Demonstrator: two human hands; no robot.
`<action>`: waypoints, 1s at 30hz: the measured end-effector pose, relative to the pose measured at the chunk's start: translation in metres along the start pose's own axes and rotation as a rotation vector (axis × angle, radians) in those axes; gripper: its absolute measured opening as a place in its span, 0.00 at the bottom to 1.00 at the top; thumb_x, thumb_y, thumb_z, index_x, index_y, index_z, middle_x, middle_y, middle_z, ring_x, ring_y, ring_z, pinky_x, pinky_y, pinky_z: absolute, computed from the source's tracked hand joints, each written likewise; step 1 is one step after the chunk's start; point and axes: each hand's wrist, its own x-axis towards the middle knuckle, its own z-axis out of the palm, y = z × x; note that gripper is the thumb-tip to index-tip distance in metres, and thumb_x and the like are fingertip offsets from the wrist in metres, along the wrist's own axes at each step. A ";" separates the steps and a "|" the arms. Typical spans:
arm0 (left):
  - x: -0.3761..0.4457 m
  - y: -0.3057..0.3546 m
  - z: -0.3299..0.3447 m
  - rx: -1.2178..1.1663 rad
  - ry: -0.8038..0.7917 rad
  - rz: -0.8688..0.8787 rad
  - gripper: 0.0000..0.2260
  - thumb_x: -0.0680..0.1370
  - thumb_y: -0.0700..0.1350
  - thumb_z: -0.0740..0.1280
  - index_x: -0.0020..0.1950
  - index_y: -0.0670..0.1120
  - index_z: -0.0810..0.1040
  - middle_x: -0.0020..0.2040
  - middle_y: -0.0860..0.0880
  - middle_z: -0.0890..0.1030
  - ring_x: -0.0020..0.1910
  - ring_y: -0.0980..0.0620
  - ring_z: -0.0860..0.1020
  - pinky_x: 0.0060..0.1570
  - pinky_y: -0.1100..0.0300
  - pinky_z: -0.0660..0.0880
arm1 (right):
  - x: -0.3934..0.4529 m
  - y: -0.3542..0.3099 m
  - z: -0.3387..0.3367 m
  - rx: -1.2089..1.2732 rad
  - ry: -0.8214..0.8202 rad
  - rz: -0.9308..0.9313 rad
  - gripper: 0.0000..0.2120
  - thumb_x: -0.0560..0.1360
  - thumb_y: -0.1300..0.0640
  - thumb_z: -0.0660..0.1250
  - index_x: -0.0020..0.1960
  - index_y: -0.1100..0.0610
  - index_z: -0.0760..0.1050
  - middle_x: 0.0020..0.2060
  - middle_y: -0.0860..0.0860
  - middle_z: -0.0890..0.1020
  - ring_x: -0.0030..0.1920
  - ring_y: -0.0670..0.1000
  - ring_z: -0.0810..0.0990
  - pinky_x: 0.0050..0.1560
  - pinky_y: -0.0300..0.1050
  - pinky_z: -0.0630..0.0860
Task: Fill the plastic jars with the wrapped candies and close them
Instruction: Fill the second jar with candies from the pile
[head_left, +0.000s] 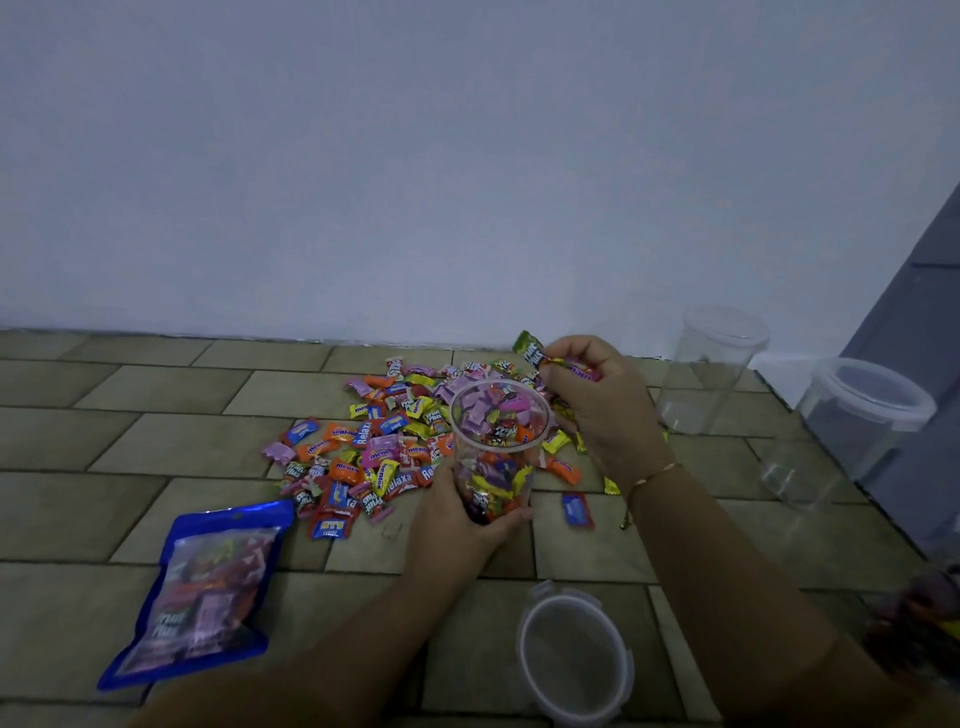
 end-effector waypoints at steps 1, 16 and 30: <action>0.000 0.000 0.000 -0.001 0.003 0.003 0.46 0.58 0.68 0.73 0.71 0.53 0.60 0.63 0.59 0.73 0.60 0.59 0.73 0.52 0.69 0.68 | -0.001 -0.002 0.003 -0.057 -0.002 -0.050 0.10 0.74 0.66 0.67 0.40 0.51 0.76 0.32 0.49 0.78 0.28 0.46 0.74 0.27 0.37 0.71; 0.001 0.001 -0.001 0.011 0.002 -0.013 0.43 0.59 0.68 0.72 0.68 0.54 0.62 0.56 0.63 0.72 0.54 0.63 0.72 0.44 0.77 0.64 | -0.004 -0.008 0.034 -0.167 0.033 -0.211 0.17 0.77 0.52 0.64 0.42 0.67 0.78 0.31 0.62 0.77 0.30 0.46 0.73 0.37 0.36 0.75; 0.000 0.001 -0.001 0.010 0.013 -0.001 0.43 0.60 0.64 0.75 0.70 0.52 0.62 0.57 0.62 0.71 0.55 0.62 0.71 0.44 0.77 0.64 | -0.011 0.021 0.005 -0.210 0.218 -0.190 0.14 0.79 0.55 0.61 0.38 0.59 0.77 0.30 0.48 0.77 0.30 0.39 0.73 0.34 0.31 0.71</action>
